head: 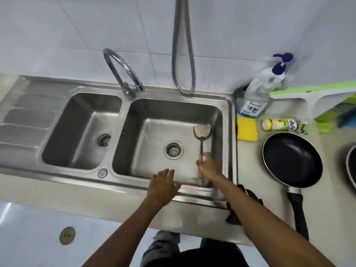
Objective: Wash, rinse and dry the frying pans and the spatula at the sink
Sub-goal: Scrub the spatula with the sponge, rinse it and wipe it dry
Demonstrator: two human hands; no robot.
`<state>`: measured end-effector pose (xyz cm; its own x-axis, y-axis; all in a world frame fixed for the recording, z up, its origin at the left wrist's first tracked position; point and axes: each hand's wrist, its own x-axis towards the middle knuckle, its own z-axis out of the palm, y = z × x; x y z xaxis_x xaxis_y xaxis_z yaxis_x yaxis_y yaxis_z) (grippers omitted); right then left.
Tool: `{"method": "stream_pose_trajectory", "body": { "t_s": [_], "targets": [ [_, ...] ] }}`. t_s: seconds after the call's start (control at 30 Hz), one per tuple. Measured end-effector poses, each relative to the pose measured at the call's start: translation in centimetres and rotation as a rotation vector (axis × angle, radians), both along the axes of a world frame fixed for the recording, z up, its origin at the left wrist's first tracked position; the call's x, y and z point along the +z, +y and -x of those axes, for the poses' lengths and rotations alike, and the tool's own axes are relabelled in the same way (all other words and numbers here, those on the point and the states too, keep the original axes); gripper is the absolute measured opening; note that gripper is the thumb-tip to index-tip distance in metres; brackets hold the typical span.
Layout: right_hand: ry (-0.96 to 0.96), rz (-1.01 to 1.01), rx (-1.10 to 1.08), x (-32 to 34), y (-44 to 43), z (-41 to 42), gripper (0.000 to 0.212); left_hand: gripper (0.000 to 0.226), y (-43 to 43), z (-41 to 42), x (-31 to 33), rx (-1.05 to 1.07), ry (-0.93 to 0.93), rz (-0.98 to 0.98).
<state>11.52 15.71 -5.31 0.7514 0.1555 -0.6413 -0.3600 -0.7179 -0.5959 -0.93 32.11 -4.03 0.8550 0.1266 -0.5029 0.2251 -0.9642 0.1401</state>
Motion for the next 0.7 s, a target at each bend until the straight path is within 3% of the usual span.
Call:
{"method": "stream_pose_trajectory", "body": {
  "t_s": [0.2, 0.37, 0.47, 0.7],
  "targets": [
    [0.066, 0.085, -0.154, -2.9, 2.8, 2.3, 0.055, 0.067, 4.2, 1.5, -0.7, -0.156, 0.024, -0.042],
    [0.092, 0.005, -0.301, -4.5, 3.5, 1.9, 0.06, 0.104, 6.3, 0.1, -0.8, -0.199, 0.022, -0.001],
    [-0.01, 0.084, -0.205, -4.9, 3.5, 2.0, 0.06, 0.092, 9.1, -3.0, 0.0, -0.172, 0.006, -0.031],
    [-0.111, -0.049, -0.231, 0.2, 4.9, 4.0, 0.057, 0.07, 18.3, -17.2, 5.7, 0.019, -0.562, -0.132]
  ]
}}
